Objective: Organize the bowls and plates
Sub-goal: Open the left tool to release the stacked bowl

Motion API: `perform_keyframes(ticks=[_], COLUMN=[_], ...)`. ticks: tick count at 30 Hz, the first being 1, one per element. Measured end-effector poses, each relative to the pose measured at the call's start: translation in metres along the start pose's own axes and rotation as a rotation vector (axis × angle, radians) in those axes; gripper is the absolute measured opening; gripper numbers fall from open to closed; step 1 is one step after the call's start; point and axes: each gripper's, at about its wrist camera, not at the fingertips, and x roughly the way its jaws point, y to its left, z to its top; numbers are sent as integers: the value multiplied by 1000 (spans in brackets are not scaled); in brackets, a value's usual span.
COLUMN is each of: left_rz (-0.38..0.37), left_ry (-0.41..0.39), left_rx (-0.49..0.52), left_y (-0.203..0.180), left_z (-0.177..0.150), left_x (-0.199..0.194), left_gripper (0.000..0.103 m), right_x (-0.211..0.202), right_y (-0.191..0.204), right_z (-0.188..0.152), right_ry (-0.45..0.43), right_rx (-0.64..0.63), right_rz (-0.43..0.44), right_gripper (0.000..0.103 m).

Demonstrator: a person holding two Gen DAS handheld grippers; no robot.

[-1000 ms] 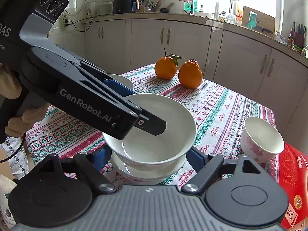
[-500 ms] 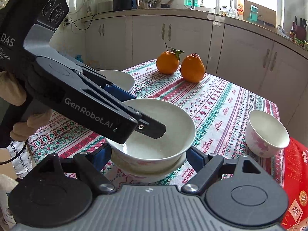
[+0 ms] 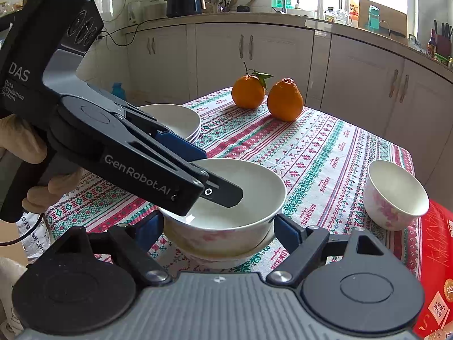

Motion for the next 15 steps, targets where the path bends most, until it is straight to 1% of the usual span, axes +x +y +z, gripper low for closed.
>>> perform_keyframes(ticks=[1, 3, 6, 11, 15], left_rz=[-3, -10, -4, 19, 34], left_ry=[0, -5, -20, -46, -57], left_rx=[-3, -5, 5, 22, 45], left_y=[1, 1, 1, 2, 2], left_z=[0, 0, 3, 10, 15], left_x=[0, -1, -5, -14, -20], left_gripper=[65, 69, 76, 78, 79], right_x=[0, -1, -7, -18, -21], right_y=[1, 1, 1, 4, 9], right_z=[0, 0, 1, 5, 6], right_ry=[1, -6, -27, -69, -88], right_rx=[-1, -5, -2, -19, -35], right_rz=[-2, -6, -2, 4, 41], right_gripper=[88, 93, 95, 96, 96])
